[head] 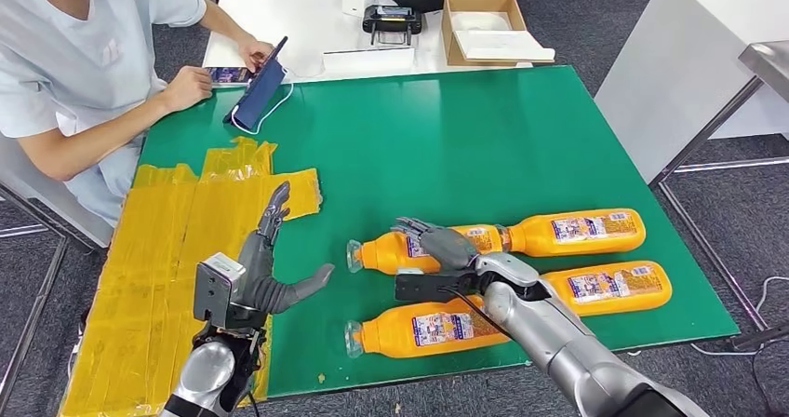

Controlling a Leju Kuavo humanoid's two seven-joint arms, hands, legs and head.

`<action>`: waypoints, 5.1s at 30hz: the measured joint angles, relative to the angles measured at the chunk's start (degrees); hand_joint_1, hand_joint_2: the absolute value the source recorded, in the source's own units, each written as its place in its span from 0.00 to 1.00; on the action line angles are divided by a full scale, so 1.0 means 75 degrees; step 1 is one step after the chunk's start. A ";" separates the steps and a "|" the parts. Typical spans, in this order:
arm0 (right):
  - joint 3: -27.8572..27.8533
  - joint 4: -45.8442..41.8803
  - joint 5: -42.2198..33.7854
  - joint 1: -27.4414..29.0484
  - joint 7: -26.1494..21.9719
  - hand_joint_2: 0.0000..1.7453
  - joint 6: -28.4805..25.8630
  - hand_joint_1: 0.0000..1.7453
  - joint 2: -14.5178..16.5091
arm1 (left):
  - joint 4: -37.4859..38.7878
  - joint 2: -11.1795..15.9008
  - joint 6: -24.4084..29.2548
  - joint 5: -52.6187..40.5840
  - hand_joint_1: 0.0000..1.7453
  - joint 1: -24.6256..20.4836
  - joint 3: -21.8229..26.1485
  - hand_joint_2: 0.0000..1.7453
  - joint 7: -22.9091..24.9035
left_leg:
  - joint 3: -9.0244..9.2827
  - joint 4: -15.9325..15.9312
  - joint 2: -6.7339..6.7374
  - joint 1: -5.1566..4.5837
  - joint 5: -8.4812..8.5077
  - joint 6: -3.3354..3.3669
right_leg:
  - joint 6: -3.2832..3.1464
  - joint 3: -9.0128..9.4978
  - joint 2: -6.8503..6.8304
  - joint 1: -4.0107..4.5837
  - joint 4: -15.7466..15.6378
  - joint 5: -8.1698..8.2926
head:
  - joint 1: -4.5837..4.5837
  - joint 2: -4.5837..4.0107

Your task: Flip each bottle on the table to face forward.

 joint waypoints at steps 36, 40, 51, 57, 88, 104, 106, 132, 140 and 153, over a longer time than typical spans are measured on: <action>0.0523 0.0840 0.2373 -0.0337 0.2104 1.00 -0.0914 0.12 -0.0052 | 0.0000 -0.0047 0.0036 -0.0208 0.00 0.0136 0.0128 1.00 0.0293 | 0.0018 0.0000 0.0005 0.0001 0.0001 -0.0001 | -0.0002 0.0011 0.0001 0.0000 -0.0001 0.0002 | 0.0000 0.0000; 0.0520 0.1041 0.2416 -0.0437 0.2108 1.00 -0.0826 0.86 -0.0016 | 0.0001 -0.0058 0.0031 -0.0208 0.00 0.0134 0.0130 1.00 0.0296 | 0.0025 0.0000 0.0004 0.0001 0.0003 -0.0001 | -0.0003 0.0017 0.0001 0.0000 -0.0002 0.0002 | 0.0000 0.0000; 0.0518 0.1396 0.2456 -0.0637 0.2204 1.00 -0.0611 0.91 0.0037 | 0.0012 -0.0058 0.0031 -0.0197 0.00 0.0132 0.0197 1.00 0.0311 | 0.0024 0.0000 0.0000 0.0000 0.0013 0.0003 | -0.0002 0.0020 0.0000 -0.0001 -0.0001 0.0005 | 0.0000 0.0000; 0.0517 0.1487 0.2486 -0.0711 0.2273 1.00 -0.0575 0.93 0.0081 | 0.0044 -0.0060 0.0031 -0.0182 0.00 0.0131 0.0232 1.00 0.0314 | 0.0024 0.0000 -0.0001 0.0000 0.0013 0.0002 | -0.0002 0.0020 -0.0001 -0.0001 -0.0001 0.0004 | 0.0000 0.0000; -0.2896 -0.2620 -0.0193 0.2304 0.0078 1.00 -0.4611 1.00 0.1136 | -0.0221 0.0050 -0.0384 -0.0379 0.00 -0.0077 -0.0122 1.00 0.0608 | -0.0035 -0.0001 -0.0005 0.0001 0.0008 -0.0003 | 0.0000 -0.0033 -0.0003 0.0000 0.0000 0.0001 | 0.0001 0.0000; -0.2986 -0.2842 -0.2750 0.2575 -0.1007 1.00 -0.2238 1.00 0.1563 | -0.0066 0.0257 -0.2012 0.1599 0.00 -0.0688 -0.1071 1.00 0.1221 | -0.0044 -0.0001 -0.0001 0.0002 0.0008 -0.0003 | 0.0000 -0.0042 -0.0002 0.0000 0.0001 0.0001 | 0.0000 0.0000; -0.2830 -0.2813 -0.2758 0.2574 -0.1150 1.00 -0.2182 1.00 0.1609 | -0.0052 0.0293 -0.2144 0.1871 0.00 -0.0791 -0.1231 1.00 0.1297 | -0.0045 -0.0001 -0.0001 0.0002 0.0008 -0.0003 | 0.0000 -0.0042 -0.0002 0.0000 0.0001 0.0001 | 0.0001 0.0000; -0.0746 -0.3062 -0.1839 0.2473 -0.1469 1.00 -0.2593 1.00 0.1804 | 0.0314 0.0397 -0.1816 0.2789 0.00 -0.1245 -0.1518 1.00 0.1491 | -0.0049 -0.0001 0.0000 0.0003 0.0009 -0.0005 | -0.0001 -0.0049 -0.0001 0.0001 0.0002 0.0001 | 0.0001 0.0000; -0.0505 -0.2847 -0.1891 0.2258 -0.1460 1.00 -0.2702 1.00 0.1804 | 0.0157 0.0397 -0.1676 0.3255 0.00 -0.1179 -0.1393 1.00 0.1394 | -0.0050 -0.0001 0.0001 0.0003 0.0009 -0.0005 | -0.0001 -0.0052 -0.0001 0.0000 0.0002 0.0000 | 0.0000 0.0000; -0.0446 -0.2561 -0.1958 0.2194 -0.1414 1.00 -0.2812 1.00 0.1804 | -0.0269 0.0397 -0.1364 0.3565 0.00 -0.1112 -0.1268 1.00 0.1334 | -0.0053 -0.0001 0.0001 0.0003 0.0009 -0.0005 | -0.0001 -0.0055 -0.0001 0.0000 0.0002 0.0000 | 0.0000 0.0000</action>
